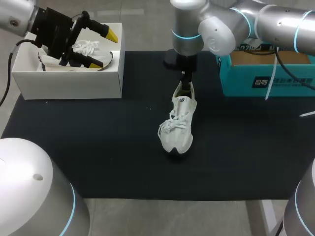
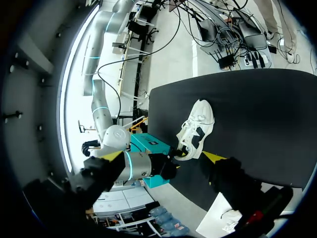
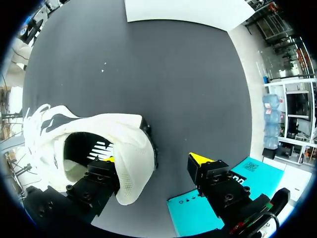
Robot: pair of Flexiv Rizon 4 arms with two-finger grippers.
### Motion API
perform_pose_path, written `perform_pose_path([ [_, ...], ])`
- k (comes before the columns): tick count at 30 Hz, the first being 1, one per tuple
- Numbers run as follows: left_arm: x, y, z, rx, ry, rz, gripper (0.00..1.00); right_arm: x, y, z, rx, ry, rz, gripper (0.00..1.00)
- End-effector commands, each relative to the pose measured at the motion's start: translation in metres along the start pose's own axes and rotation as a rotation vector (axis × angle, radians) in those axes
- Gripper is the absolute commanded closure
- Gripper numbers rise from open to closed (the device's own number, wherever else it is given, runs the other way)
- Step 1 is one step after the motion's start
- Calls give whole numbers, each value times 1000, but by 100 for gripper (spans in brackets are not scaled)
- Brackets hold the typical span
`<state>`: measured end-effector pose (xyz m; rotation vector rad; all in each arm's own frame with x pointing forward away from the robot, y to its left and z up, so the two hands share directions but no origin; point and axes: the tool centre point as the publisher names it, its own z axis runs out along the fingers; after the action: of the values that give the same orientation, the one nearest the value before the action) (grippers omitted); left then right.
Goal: Take the shoe out of the shoebox, open the shoe tongue, remove and reinsert the insole, then place the shoe into the shoebox
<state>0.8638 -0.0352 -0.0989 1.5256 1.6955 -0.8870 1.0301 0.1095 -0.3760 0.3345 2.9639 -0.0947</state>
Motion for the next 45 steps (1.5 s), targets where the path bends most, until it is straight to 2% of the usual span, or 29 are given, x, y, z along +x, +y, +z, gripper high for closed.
perform_pose_path([
  [1,0,0,0,1,5,0,0,-2,6,10,3,16,-2,40],
  [3,0,0,0,1,5,0,0,-1,6,11,7,21,4,73],
  [4,0,0,0,1,5,0,0,0,5,11,7,21,6,100],
  [8,0,0,0,1,5,0,0,5,5,1,13,18,0,100],
  [12,0,0,0,1,5,0,0,11,6,-17,8,18,-4,100],
  [23,0,0,0,1,5,0,0,12,9,-92,-48,-40,-85,100],
  [27,0,0,0,1,5,0,0,13,14,-116,-101,-39,-112,100],
  [32,0,0,0,1,5,0,0,16,22,-140,-114,-49,-119,100],
  [45,0,0,0,1,5,0,0,16,22,-140,-114,-49,-119,100],
])
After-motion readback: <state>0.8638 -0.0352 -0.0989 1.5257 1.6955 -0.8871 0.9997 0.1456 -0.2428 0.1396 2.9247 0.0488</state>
